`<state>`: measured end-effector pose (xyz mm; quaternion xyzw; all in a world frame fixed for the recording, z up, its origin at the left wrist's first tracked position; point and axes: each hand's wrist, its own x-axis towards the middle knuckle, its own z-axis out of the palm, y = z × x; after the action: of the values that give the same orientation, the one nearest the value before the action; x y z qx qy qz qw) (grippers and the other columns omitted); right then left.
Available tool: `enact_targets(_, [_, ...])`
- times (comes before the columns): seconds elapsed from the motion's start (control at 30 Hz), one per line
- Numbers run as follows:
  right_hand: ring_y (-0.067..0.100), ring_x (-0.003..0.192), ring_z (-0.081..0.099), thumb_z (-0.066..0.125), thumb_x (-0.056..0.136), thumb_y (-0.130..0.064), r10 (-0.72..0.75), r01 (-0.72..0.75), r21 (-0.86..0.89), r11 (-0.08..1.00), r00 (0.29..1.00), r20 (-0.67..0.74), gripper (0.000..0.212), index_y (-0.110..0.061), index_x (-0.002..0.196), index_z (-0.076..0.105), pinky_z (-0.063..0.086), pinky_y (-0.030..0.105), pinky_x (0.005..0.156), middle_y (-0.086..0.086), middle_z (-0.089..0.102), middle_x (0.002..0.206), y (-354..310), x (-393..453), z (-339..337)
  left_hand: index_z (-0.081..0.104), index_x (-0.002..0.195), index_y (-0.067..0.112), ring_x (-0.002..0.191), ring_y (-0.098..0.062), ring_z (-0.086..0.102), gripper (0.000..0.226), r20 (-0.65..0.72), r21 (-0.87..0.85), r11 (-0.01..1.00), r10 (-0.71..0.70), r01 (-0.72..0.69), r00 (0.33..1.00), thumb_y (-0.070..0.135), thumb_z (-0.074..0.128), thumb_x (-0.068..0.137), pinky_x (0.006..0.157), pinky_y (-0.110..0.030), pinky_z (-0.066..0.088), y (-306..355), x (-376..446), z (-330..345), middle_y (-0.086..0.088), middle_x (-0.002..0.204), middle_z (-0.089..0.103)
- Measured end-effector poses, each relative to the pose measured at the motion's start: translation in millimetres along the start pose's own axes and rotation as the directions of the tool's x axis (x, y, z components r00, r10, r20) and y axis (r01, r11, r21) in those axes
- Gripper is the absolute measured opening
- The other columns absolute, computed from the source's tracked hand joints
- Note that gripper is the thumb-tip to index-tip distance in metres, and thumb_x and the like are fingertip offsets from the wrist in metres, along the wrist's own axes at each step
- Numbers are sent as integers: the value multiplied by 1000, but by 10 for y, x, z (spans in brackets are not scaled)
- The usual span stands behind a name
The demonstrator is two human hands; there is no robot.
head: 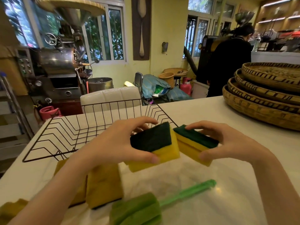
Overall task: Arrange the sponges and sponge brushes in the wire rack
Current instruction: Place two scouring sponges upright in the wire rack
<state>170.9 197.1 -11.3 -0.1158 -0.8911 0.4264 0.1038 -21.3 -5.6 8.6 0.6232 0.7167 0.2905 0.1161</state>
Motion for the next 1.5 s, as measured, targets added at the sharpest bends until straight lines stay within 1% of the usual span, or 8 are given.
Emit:
enact_targets(0.27, [7,102,53,70,54,-43,-50,58,30,998,978,-201,53,-48,102,49,49,21,73,-19,50,112,-352,624,-68,40,118,44,101,-6,54,75,-145,16,997,-79,82,986,54,69,49,82,-25,52,-40,152,-418,17,105,53])
enact_targets(0.37, [8,100,52,75,66,-32,-49,74,71,995,952,-301,45,-45,101,50,47,22,70,-13,50,112,-299,980,-43,43,123,33,92,-7,53,70,-238,101,987,-95,122,967,44,75,61,72,-18,49,-181,271,-538,11,102,52])
enact_targets(0.5, [5,91,51,76,68,-28,-29,76,142,987,951,-309,54,-33,115,49,47,24,68,-22,48,101,-287,1415,75,42,126,25,93,-11,49,71,-352,263,930,-157,259,923,48,71,66,73,-25,45,-444,495,-599,6,108,52])
enact_targets(0.6, [17,101,50,76,69,-28,9,32,143,989,960,-280,63,-26,124,44,48,31,77,-6,46,116,-256,1687,185,40,127,21,98,-16,53,73,-355,327,874,-240,360,904,52,68,67,76,-29,48,-677,670,-576,-2,119,56])
enact_targets(0.7, [18,112,39,75,70,-31,15,-9,21,1000,953,-302,76,-22,133,34,41,31,85,4,32,132,-220,1923,310,39,127,18,106,-22,54,75,-326,326,813,-382,482,865,56,66,68,77,-32,46,-900,834,-511,-5,122,55])
enact_targets(0.8, [22,121,34,75,70,-33,-24,-17,-147,989,962,-271,83,-19,136,28,39,27,89,7,22,139,-177,2090,427,44,119,14,92,-20,53,72,-295,365,727,-503,582,813,63,59,68,73,-32,46,-1062,971,-438,-4,105,58])
enact_targets(1.0, [27,114,41,76,63,-37,-90,-9,-443,897,975,-202,77,-14,125,37,50,39,93,11,32,126,-69,2288,587,49,110,11,78,-18,49,67,-405,454,618,-498,642,767,66,51,72,64,-30,43,-1207,1178,-281,-4,88,54])
enact_targets(1.5, [30,103,51,72,65,-47,42,-75,-616,784,997,-68,75,-11,121,39,51,36,77,16,34,125,37,2488,759,46,115,8,77,-20,45,59,-374,459,538,-604,707,703,58,36,85,59,-31,33,-1370,1340,-65,-9,107,61])
